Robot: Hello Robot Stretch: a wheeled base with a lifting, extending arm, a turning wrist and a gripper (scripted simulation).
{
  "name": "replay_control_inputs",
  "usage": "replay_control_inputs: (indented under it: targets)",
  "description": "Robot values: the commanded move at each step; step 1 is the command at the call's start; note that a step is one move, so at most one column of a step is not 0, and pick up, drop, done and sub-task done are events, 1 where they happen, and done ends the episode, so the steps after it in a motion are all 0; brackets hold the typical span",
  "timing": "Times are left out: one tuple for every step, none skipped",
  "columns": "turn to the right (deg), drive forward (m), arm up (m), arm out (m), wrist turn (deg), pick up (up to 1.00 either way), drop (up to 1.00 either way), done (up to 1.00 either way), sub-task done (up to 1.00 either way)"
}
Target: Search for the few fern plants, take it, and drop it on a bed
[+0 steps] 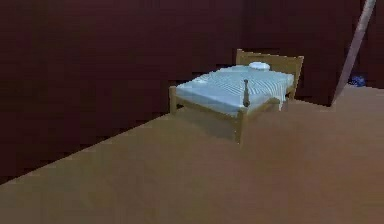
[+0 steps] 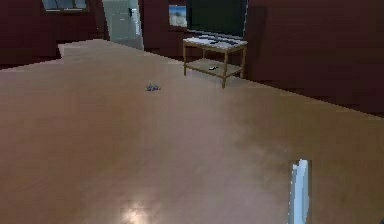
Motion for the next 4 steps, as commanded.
replay_control_inputs:
  targets:
    - [0.0, 0.35, 0.0, 0.0, 0.0, 0.0, 0.0, 0.0, 0.0]
    - [-45.0, 0.0, 0.0, 0.0, 0.0, 0.0, 0.0, 0.0, 0.0]
    - [-45.0, 0.0, 0.0, 0.0, 0.0, 0.0, 0.0, 0.0, 0.0]
    - [0.0, 0.45, 0.0, 0.0, 0.0, 0.0, 0.0, 0.0, 0.0]
